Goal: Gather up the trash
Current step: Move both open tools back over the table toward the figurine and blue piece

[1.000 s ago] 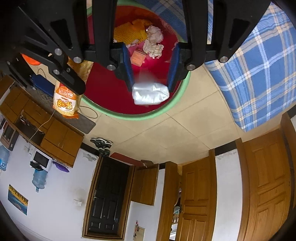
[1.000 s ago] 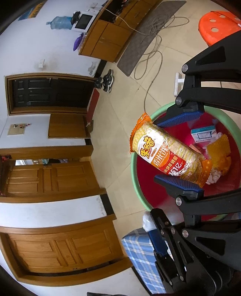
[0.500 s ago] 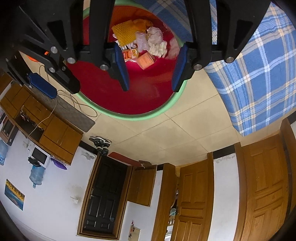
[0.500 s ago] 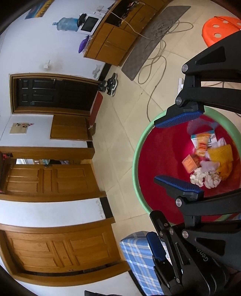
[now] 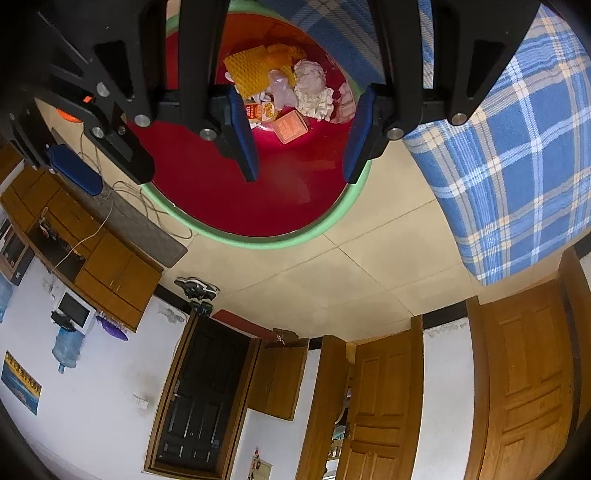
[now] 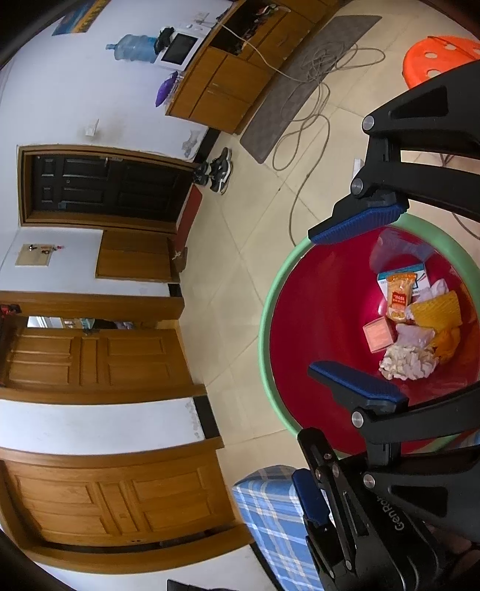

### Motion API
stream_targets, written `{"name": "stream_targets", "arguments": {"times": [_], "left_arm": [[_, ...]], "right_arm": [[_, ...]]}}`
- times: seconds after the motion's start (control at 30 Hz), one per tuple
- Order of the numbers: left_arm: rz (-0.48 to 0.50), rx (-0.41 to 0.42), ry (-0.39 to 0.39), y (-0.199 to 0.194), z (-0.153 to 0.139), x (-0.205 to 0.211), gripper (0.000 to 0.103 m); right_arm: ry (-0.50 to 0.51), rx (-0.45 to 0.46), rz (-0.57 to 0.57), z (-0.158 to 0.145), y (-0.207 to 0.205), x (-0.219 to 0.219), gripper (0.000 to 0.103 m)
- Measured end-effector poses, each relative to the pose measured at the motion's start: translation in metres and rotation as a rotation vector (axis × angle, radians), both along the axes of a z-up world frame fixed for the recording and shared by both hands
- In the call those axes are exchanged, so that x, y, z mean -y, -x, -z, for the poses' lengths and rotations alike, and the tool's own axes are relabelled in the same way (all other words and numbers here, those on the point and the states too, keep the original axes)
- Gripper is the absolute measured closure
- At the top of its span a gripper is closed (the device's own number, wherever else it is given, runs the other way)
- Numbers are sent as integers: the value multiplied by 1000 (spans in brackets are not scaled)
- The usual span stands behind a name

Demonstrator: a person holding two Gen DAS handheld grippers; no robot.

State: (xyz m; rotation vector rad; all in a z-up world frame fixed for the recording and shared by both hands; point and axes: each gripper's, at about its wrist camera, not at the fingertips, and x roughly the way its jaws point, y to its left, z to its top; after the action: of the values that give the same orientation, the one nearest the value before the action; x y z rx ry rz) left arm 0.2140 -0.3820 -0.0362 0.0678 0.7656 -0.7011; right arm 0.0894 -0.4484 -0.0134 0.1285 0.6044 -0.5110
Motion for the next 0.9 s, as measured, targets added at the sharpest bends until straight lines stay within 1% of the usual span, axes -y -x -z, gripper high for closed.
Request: {"name": "stream_targets", "arguments": {"times": [0.07, 0.1, 0.2, 0.37, 0.43, 0.53, 0.67, 0.9], "left_arm": [[2, 32, -24, 6, -2, 3, 57], [0, 35, -32, 8, -3, 2, 57], [-2, -13, -30, 13, -6, -2, 57], [-14, 49, -78, 41, -23, -13, 56], [-17, 62, -80, 57, -25, -21, 55], [-30, 99, -106, 76, -25, -32, 55], [-52, 77, -102, 91, -24, -53, 55], [-89, 87, -101, 130, -30, -93, 55]], "right_arm": [[-1, -3, 2, -1, -1, -2, 36], [-1, -1, 1, -3, 2, -2, 36], [-9, -2, -6, -9, 10, -4, 36], [0, -7, -33, -20, 26, -17, 36], [-11, -3, -34, -23, 39, -23, 36], [-36, 4, -30, -25, 55, -28, 36], [-45, 1, -34, -28, 80, -39, 36], [-45, 15, -45, -41, 114, -57, 36]]}}
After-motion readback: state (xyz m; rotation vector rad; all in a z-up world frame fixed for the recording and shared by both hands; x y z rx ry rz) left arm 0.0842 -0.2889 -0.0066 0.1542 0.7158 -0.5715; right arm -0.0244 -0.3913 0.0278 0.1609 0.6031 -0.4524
